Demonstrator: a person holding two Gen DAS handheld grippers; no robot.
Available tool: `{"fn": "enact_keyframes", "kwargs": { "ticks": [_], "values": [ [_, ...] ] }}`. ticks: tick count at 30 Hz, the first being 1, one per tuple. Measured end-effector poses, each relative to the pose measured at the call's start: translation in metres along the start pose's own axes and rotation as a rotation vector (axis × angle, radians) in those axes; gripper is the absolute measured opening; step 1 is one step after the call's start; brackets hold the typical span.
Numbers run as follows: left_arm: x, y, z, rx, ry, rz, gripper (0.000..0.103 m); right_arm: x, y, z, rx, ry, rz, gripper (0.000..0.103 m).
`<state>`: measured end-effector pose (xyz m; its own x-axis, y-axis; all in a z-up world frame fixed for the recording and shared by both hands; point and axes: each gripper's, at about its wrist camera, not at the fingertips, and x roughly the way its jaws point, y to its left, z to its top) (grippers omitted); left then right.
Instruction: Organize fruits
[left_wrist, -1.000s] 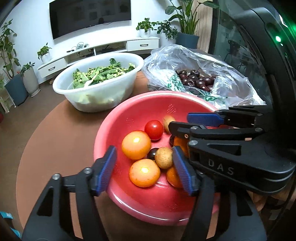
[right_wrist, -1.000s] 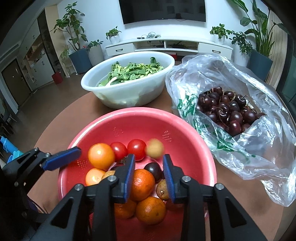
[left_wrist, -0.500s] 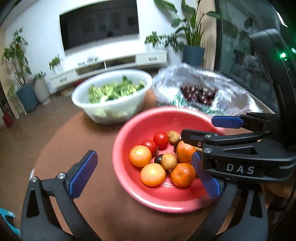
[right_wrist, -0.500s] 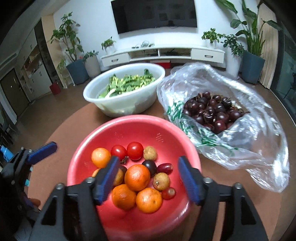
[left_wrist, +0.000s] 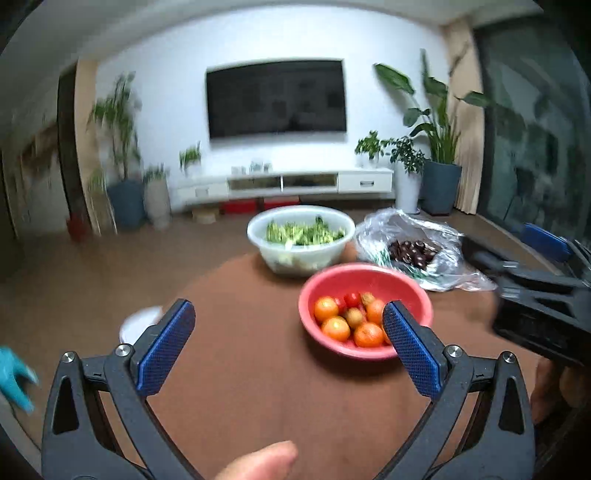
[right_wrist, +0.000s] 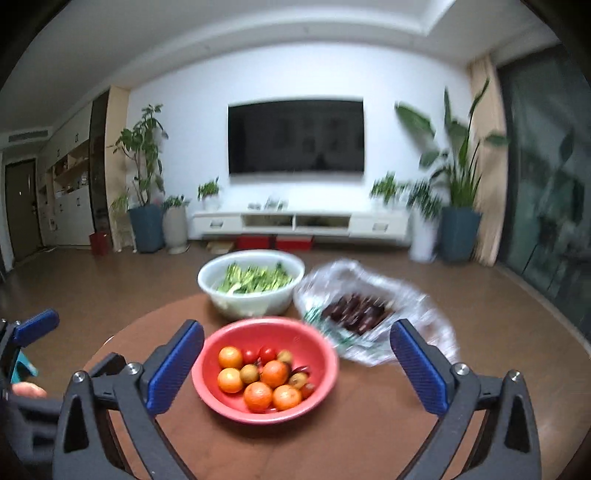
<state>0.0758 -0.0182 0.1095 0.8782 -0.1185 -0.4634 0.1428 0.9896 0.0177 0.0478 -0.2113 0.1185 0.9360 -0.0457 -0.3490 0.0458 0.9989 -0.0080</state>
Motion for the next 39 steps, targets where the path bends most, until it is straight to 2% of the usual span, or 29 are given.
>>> {"fn": "enact_keyframes", "kwargs": {
  "ticks": [2, 4, 7, 10, 13, 17, 22, 39],
  "values": [
    [-0.008, 0.007, -0.004, -0.033, 0.033, 0.018, 0.103, -0.023, -0.003, 0.002, 0.004, -0.008, 0.007, 0.103],
    [-0.017, 0.012, -0.009, -0.057, 0.063, 0.032, 0.103, -0.036, -0.006, 0.002, 0.023, 0.026, 0.011, 0.103],
    [-0.033, 0.017, -0.025, -0.087, 0.098, 0.047, 0.103, -0.049, -0.013, -0.006, 0.068, 0.128, 0.015, 0.103],
    [-0.046, 0.014, -0.042, -0.069, 0.13, 0.057, 0.103, -0.055, -0.021, -0.021, 0.14, 0.232, -0.005, 0.103],
    [-0.057, 0.009, -0.062, -0.058, 0.154, 0.046, 0.103, -0.064, -0.023, -0.037, 0.185, 0.3, -0.02, 0.103],
    [-0.067, 0.001, -0.078, -0.04, 0.181, 0.018, 0.103, -0.074, -0.017, -0.052, 0.169, 0.317, -0.026, 0.103],
    [-0.069, -0.004, -0.082, -0.038, 0.191, 0.007, 0.103, -0.079, -0.01, -0.065, 0.165, 0.337, -0.022, 0.103],
    [-0.037, 0.002, -0.088, -0.055, 0.253, 0.014, 0.103, -0.069, 0.005, -0.077, 0.132, 0.378, -0.021, 0.103]
  ]
}}
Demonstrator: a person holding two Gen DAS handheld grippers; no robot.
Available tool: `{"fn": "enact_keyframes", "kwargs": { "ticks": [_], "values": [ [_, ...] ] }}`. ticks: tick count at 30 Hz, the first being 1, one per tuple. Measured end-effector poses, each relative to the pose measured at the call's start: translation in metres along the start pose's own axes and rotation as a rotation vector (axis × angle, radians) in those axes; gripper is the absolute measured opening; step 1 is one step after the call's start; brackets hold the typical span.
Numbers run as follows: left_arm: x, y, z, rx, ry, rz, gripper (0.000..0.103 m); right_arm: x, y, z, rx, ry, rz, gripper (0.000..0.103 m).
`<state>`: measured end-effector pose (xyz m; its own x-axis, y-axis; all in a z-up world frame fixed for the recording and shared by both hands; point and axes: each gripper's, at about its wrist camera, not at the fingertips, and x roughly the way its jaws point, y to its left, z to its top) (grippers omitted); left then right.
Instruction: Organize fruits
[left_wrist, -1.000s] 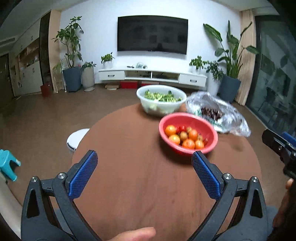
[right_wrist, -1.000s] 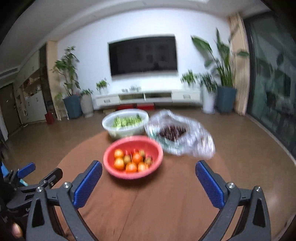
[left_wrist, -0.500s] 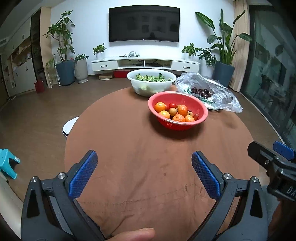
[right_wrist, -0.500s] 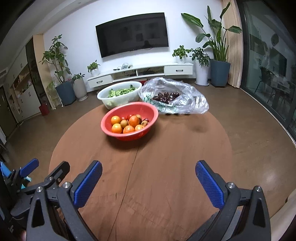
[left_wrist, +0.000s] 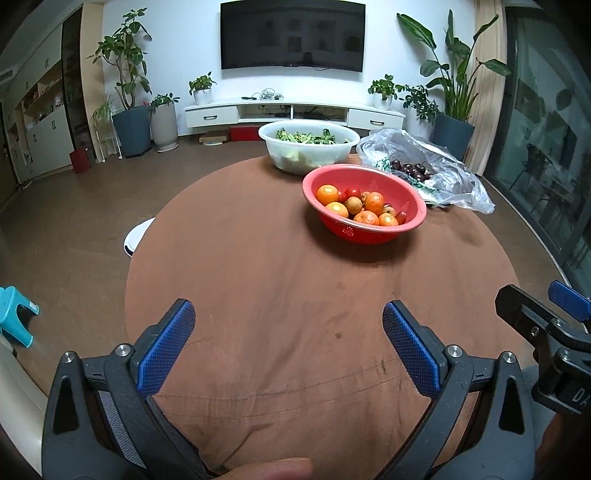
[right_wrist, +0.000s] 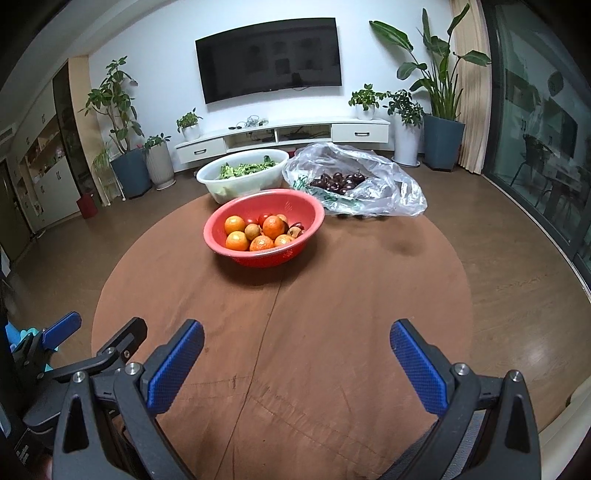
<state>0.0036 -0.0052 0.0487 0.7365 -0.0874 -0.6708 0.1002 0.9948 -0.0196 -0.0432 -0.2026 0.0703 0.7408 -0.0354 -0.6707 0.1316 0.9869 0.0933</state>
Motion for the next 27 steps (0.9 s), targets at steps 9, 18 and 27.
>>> {"fn": "enact_keyframes", "kwargs": {
  "ticks": [9, 18, 27],
  "values": [
    [0.0057, 0.0008, -0.0012, -0.001, 0.005, 0.002, 0.103, 0.0042, 0.0024, -0.0024, -0.005, 0.013, -0.004, 0.103],
    [0.0079, 0.0005, -0.0019, 0.001, 0.004, 0.003, 0.103, 0.0042, 0.0029, -0.0028, -0.006, 0.014, -0.005, 0.103],
    [0.0068, 0.0003, -0.0019, 0.001, 0.004, 0.003, 0.103, 0.0039, 0.0032, -0.0027, -0.006, 0.015, -0.006, 0.103]
  ]
}}
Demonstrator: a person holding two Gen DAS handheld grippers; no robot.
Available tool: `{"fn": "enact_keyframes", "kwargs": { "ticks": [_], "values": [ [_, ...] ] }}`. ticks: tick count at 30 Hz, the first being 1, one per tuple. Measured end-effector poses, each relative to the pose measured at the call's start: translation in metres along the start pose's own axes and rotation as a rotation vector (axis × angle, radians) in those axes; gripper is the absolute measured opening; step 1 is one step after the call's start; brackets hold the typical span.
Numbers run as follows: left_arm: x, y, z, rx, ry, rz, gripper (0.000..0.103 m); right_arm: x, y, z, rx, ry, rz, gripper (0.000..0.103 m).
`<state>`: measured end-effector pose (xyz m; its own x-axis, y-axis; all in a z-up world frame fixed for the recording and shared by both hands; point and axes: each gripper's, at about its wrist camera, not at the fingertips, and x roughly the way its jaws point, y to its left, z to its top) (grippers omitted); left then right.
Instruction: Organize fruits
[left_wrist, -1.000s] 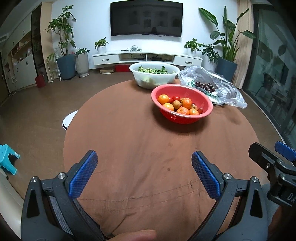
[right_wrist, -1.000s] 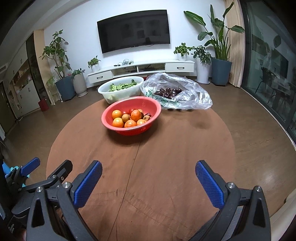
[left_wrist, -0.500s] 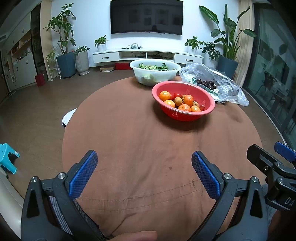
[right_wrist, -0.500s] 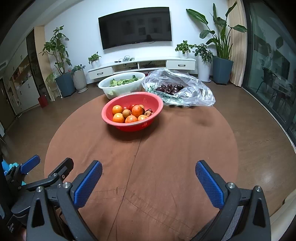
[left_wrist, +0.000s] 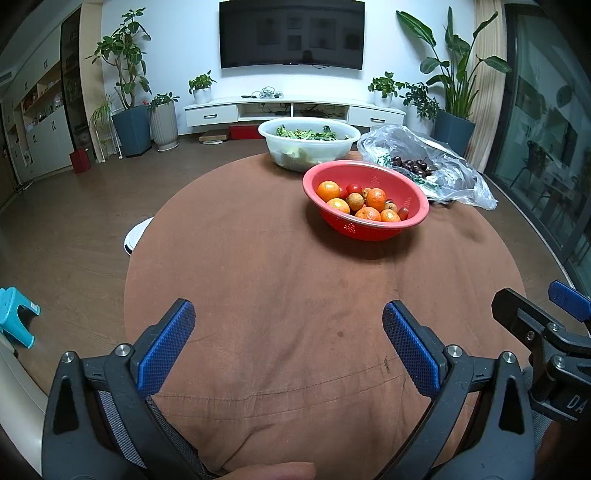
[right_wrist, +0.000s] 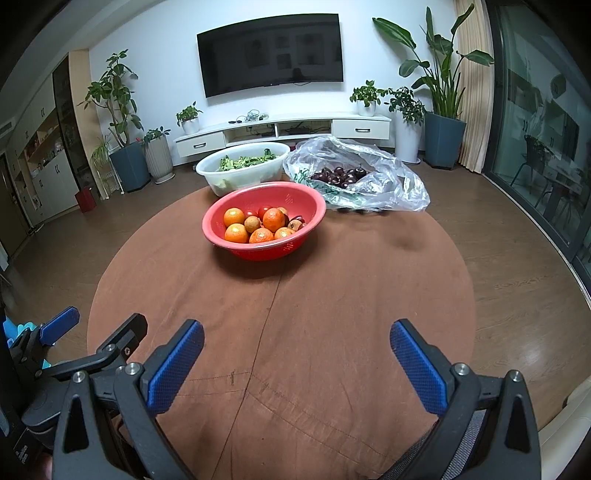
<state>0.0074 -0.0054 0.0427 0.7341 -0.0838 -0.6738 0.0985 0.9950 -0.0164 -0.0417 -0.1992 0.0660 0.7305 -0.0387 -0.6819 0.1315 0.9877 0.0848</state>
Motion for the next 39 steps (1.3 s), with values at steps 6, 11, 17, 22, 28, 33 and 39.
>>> {"fn": "enact_keyframes", "kwargs": {
  "ticks": [6, 11, 17, 22, 28, 33, 39],
  "values": [
    [0.0001, -0.0001, -0.0001, 0.0, 0.0, 0.0, 0.103, -0.0002, 0.0002, 0.0, 0.0, 0.0, 0.0, 0.103],
    [0.001, -0.0002, -0.0008, 0.001, 0.0, 0.001, 0.103, -0.0004, 0.0003, 0.0, -0.001, 0.0, 0.0, 0.103],
    [0.0008, -0.0004, -0.0008, 0.001, 0.0, 0.001, 0.103, -0.0006, 0.0004, 0.0002, 0.0, 0.0, -0.001, 0.103],
    [0.0003, -0.0003, -0.0007, 0.001, 0.0, 0.002, 0.103, -0.0007, 0.0004, 0.0001, -0.001, 0.001, -0.001, 0.103],
    [0.0003, -0.0005, -0.0007, 0.002, 0.0, 0.001, 0.103, -0.0011, 0.0004, 0.0006, -0.001, 0.0, -0.001, 0.103],
    [0.0013, -0.0006, -0.0013, 0.003, 0.0, 0.003, 0.103, -0.0008, 0.0006, 0.0003, -0.001, 0.0, -0.001, 0.103],
    [0.0013, -0.0009, -0.0013, 0.003, 0.0, 0.002, 0.103, -0.0012, 0.0004, 0.0007, -0.001, 0.001, -0.001, 0.103]
  ]
}}
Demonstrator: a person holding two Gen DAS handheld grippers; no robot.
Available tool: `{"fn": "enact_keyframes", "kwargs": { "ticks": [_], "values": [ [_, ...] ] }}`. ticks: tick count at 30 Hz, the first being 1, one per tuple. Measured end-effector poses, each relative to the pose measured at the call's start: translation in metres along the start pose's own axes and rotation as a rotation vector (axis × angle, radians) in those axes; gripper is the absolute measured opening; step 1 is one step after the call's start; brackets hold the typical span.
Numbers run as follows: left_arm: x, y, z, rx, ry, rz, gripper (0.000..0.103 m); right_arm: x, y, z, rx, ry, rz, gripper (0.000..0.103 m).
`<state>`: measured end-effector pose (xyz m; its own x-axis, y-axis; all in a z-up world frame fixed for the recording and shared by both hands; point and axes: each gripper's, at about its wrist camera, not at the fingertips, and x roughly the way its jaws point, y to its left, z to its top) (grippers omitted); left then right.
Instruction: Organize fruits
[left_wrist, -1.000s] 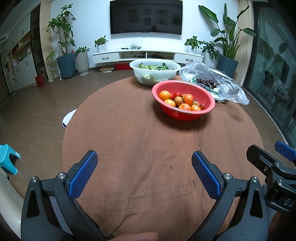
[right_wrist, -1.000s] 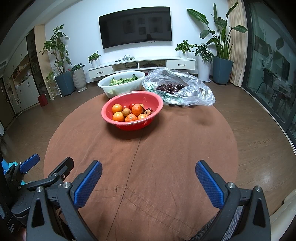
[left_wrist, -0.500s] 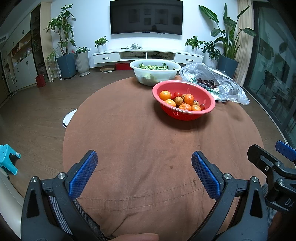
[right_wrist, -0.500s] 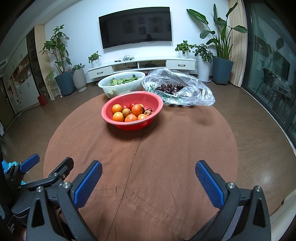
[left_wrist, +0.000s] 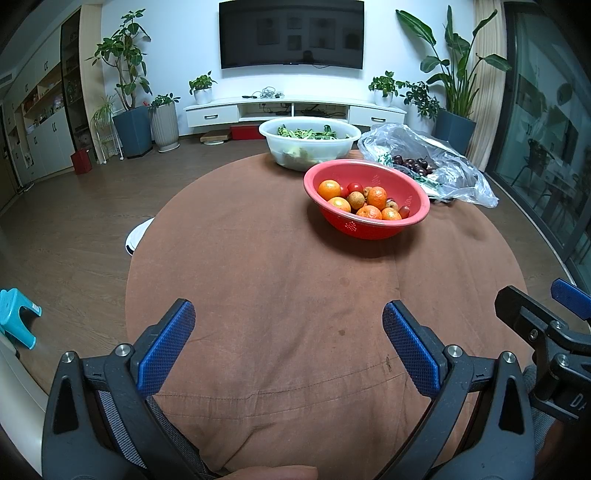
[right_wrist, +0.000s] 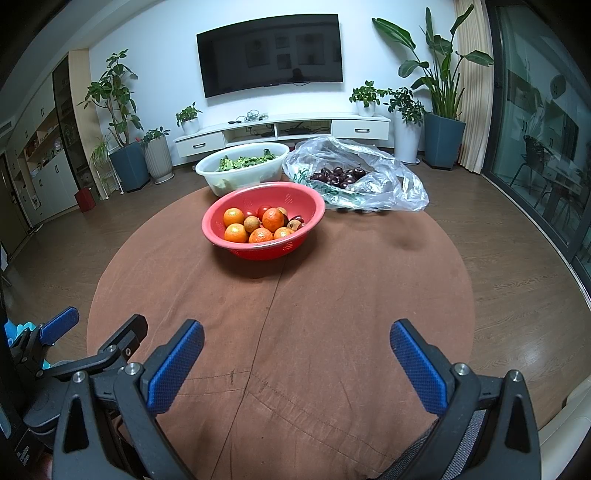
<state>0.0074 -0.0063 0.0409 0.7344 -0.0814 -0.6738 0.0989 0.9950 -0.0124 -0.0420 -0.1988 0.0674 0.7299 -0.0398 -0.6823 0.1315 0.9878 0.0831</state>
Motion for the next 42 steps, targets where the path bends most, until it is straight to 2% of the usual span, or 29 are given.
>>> {"fn": "enact_keyframes", "kwargs": {
  "ticks": [42],
  "values": [
    [0.0023, -0.0012, -0.0017, 0.003, 0.0, 0.003, 0.103, -0.0008, 0.0004, 0.0004, -0.001, 0.0, -0.001, 0.103]
  ]
}}
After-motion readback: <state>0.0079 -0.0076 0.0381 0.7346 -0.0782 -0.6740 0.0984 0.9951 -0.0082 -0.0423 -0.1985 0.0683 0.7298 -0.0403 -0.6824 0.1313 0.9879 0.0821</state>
